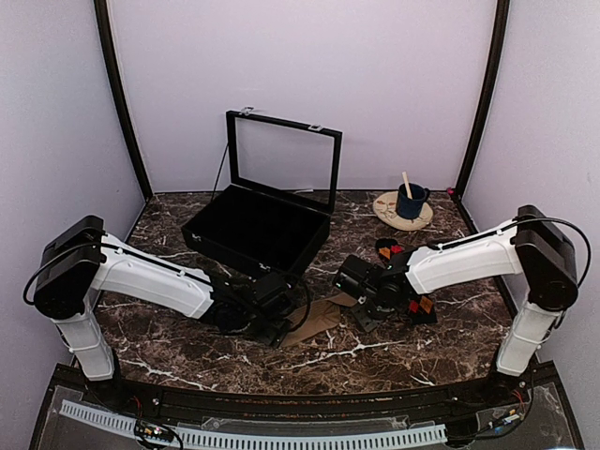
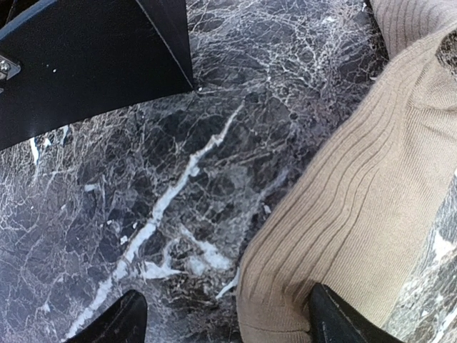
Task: Roll the socks
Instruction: Place the sock at the center of the board, then fold the sock at the center of the board.
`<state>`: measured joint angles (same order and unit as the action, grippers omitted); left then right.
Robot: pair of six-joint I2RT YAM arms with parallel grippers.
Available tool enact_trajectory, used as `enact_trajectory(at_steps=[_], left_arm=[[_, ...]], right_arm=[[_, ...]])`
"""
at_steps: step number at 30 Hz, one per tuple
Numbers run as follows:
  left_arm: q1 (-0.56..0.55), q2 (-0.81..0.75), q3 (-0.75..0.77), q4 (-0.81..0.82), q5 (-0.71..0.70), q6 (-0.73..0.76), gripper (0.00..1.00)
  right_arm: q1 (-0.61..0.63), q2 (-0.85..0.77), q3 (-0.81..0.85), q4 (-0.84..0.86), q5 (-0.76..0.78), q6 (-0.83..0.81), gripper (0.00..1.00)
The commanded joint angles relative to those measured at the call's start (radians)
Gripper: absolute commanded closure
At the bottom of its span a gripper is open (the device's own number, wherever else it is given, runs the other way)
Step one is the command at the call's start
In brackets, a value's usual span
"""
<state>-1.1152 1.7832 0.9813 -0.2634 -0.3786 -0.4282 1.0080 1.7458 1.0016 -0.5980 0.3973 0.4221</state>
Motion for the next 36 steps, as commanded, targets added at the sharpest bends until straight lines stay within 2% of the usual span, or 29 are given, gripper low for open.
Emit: enact_trajectory(at_steps=[1, 4, 8, 11, 17, 24, 30, 36], left_arm=[[0.018, 0.018, -0.029, -0.137, 0.007, 0.031, 0.19], [0.021, 0.013, -0.034, -0.138, 0.009, 0.030, 0.19], [0.022, 0.006, -0.041, -0.143, 0.008, 0.026, 0.19], [0.022, -0.003, -0.046, -0.143, 0.004, 0.023, 0.20], [0.022, -0.011, -0.050, -0.133, -0.012, 0.035, 0.19], [0.023, -0.013, -0.049, -0.112, -0.045, 0.059, 0.19], [0.023, -0.016, -0.057, -0.088, -0.060, 0.067, 0.20], [0.023, -0.028, -0.044, -0.078, -0.083, 0.090, 0.20]], right_arm=[[0.006, 0.019, -0.008, 0.015, 0.066, -0.012, 0.70], [0.003, 0.019, -0.015, 0.023, 0.076, -0.017, 0.76], [0.001, 0.014, -0.013, 0.018, 0.071, -0.030, 0.92], [0.001, -0.007, 0.004, -0.008, 0.050, -0.038, 1.00], [-0.002, -0.049, 0.124, -0.152, -0.056, -0.067, 1.00], [-0.030, -0.043, 0.290, -0.372, -0.297, -0.056, 1.00], [-0.036, -0.043, 0.336, -0.493, -0.445, -0.041, 1.00], [-0.036, -0.077, 0.285, -0.536, -0.542, 0.006, 1.00]])
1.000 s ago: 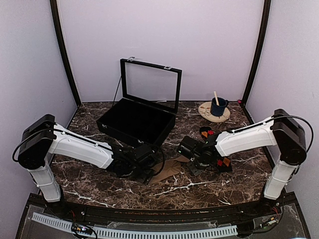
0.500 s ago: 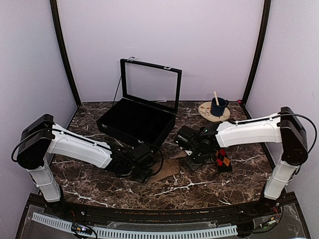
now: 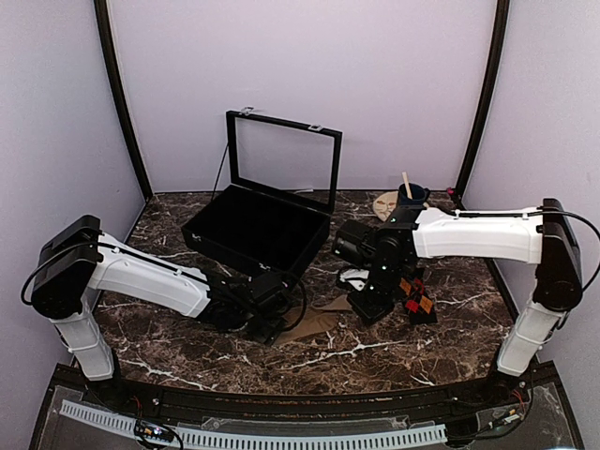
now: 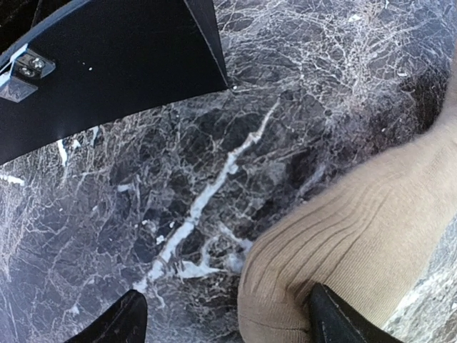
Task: Roll the socks
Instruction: Fold the sock at the center of the board.
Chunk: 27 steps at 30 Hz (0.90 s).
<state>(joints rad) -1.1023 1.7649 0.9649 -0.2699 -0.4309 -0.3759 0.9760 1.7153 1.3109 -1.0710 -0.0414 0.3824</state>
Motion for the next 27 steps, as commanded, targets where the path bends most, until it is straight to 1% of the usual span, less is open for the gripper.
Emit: enact_trajectory(at_steps=[1, 8, 15, 22, 27], left_arm=[[0.010, -0.010, -0.026, -0.071, -0.032, 0.040, 0.20], [0.011, -0.024, -0.022, -0.043, -0.025, 0.045, 0.21], [0.010, -0.060, -0.038, 0.020, 0.025, 0.074, 0.22], [0.009, -0.081, -0.049, 0.040, 0.044, 0.098, 0.23], [0.009, -0.089, -0.053, 0.056, 0.060, 0.110, 0.23]], right_arm=[[-0.005, -0.055, -0.028, -0.061, -0.123, 0.056, 1.00], [-0.005, -0.054, -0.009, -0.035, -0.251, 0.147, 1.00], [-0.003, -0.036, -0.032, 0.112, -0.446, 0.289, 0.99], [-0.002, 0.013, -0.006, 0.227, -0.538, 0.415, 0.95], [-0.001, 0.060, 0.020, 0.296, -0.591, 0.468, 0.95]])
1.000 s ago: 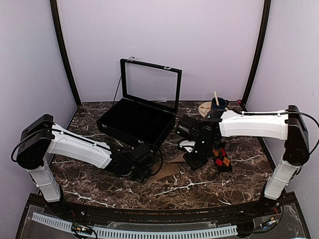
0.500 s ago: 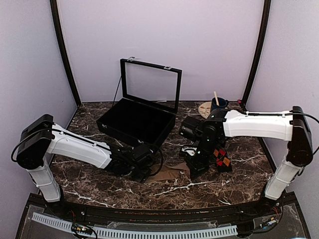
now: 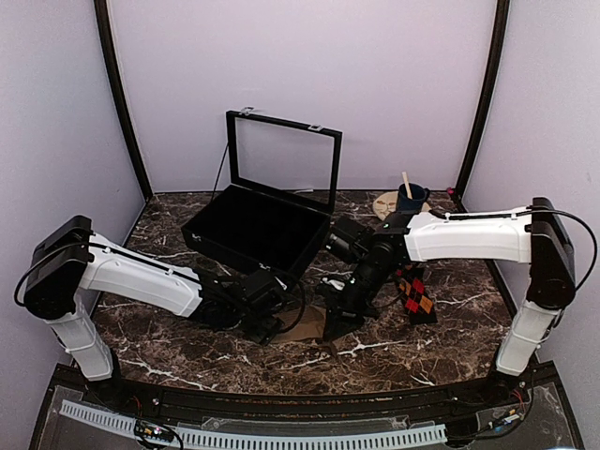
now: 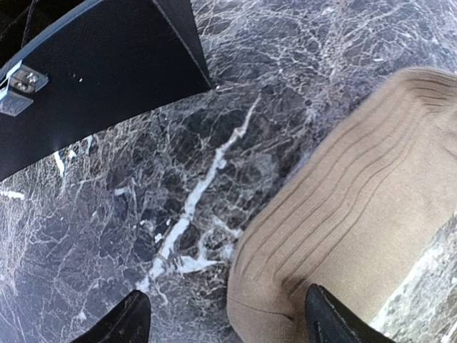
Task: Roll the socks
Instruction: Fold the sock at the center of the board.
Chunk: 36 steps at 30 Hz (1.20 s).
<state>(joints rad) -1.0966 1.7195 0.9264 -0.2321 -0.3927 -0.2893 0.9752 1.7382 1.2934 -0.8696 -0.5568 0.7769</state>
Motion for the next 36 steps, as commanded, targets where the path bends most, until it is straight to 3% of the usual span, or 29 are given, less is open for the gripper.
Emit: enact_trajectory(at_steps=[1, 17, 36], left_arm=[[0.003, -0.042, -0.014, 0.020, 0.024, 0.024, 0.23], [0.003, -0.075, -0.031, 0.011, -0.005, -0.008, 0.23], [0.004, -0.369, -0.197, -0.094, -0.019, -0.235, 0.23]], right_arm=[[0.000, 0.046, 0.045, 0.109, -0.087, 0.083, 0.95], [0.004, 0.215, 0.184, 0.188, -0.178, 0.151, 0.95], [-0.001, 0.290, 0.240, 0.300, -0.157, 0.224, 0.92]])
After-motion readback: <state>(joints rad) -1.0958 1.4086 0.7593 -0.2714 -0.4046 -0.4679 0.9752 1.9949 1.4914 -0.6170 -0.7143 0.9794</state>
